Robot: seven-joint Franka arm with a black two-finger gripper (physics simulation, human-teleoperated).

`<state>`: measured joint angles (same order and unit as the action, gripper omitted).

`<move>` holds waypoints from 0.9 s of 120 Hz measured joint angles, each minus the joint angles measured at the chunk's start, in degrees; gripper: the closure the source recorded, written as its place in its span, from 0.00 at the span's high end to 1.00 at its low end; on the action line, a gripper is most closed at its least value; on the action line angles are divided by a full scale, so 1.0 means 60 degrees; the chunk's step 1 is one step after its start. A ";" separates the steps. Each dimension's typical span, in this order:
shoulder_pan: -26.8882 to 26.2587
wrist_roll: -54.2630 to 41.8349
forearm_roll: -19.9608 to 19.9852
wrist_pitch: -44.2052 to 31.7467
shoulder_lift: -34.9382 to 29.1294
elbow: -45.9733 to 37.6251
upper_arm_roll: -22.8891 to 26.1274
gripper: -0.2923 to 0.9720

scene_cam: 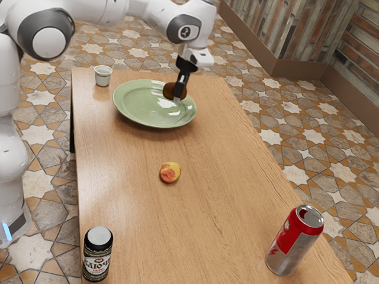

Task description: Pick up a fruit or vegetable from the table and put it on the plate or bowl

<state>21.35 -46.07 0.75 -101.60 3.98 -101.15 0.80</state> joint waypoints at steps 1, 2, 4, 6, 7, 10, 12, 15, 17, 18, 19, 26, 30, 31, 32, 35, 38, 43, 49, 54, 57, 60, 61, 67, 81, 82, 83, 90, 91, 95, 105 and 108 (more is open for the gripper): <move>-0.0001 -0.0001 0.0000 0.0004 -0.0031 -0.0039 0.0000 0.46; -0.0002 -0.0001 0.0000 0.0008 -0.0060 -0.0080 0.0000 0.46; -0.0003 -0.0002 0.0000 0.0015 -0.0133 -0.0176 0.0000 0.46; -0.0004 -0.0003 0.0000 0.0021 -0.0218 -0.0282 0.0000 0.46; -0.0004 -0.0003 0.0000 0.0024 -0.0259 -0.0331 0.0000 0.46; -0.0010 -0.0004 0.0001 0.0032 -0.0361 -0.0450 -0.0005 0.46; -0.0039 -0.0005 0.0001 0.0037 -0.0447 -0.0558 -0.0034 0.46; -0.0068 -0.0006 0.0001 0.0042 -0.0586 -0.0738 -0.0065 0.46; -0.0091 -0.0006 0.0001 0.0045 -0.0664 -0.0844 -0.0090 0.46; -0.0109 -0.0007 0.0001 0.0047 -0.0703 -0.0898 -0.0108 0.46; -0.0127 -0.0007 0.0001 0.0048 -0.0743 -0.0955 -0.0126 0.46; -0.0208 -0.0010 0.0000 0.0057 -0.0925 -0.1219 -0.0214 0.46; -0.0256 -0.0011 0.0000 0.0060 -0.0978 -0.1304 -0.0276 0.46; -0.0269 -0.0012 0.0000 0.0061 -0.0987 -0.1326 -0.0295 0.46; -0.0279 -0.0012 0.0000 0.0062 -0.0995 -0.1344 -0.0312 0.46; -0.0324 -0.0014 0.0000 0.0064 -0.1015 -0.1397 -0.0386 0.46; -0.0362 -0.0015 0.0000 0.0064 -0.1024 -0.1434 -0.0466 0.46; -0.0371 -0.0018 0.0000 0.0061 -0.1032 -0.1466 -0.0583 0.46; -0.0323 -0.0024 0.0001 0.0053 -0.1037 -0.1484 -0.0714 0.46; -0.0202 -0.0029 0.0001 0.0042 -0.1034 -0.1493 -0.0772 0.46; -0.0110 -0.0032 0.0001 0.0033 -0.1031 -0.1496 -0.0790 0.46; -0.0021 -0.0035 0.0001 0.0025 -0.1028 -0.1495 -0.0809 0.46; 0.0008 -0.0037 0.0001 0.0023 -0.1028 -0.1496 -0.0815 0.47; 0.0168 -0.0048 0.0010 0.0023 -0.1012 -0.1491 -0.0844 0.54; 0.0394 -0.0083 0.0034 0.0029 -0.0981 -0.1483 -0.0888 0.67; 0.0402 -0.0085 0.0037 0.0029 -0.0979 -0.1483 -0.0889 0.67; 0.0409 -0.0087 0.0041 0.0029 -0.0975 -0.1482 -0.0890 0.68; 0.0420 -0.0103 0.0075 0.0029 -0.0944 -0.1475 -0.0897 0.71; 0.0417 -0.0105 0.0080 0.0030 -0.0941 -0.1472 -0.0899 0.71; 0.0396 -0.0113 0.0099 0.0036 -0.0930 -0.1455 -0.0903 0.72; 0.0342 -0.0137 0.0297 0.0049 -0.0923 -0.1418 -0.0874 0.74; 0.0342 -0.0148 0.0360 0.0053 -0.0919 -0.1410 -0.0835 0.75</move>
<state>23.41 -46.95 2.91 -101.28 -1.53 -109.61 -4.22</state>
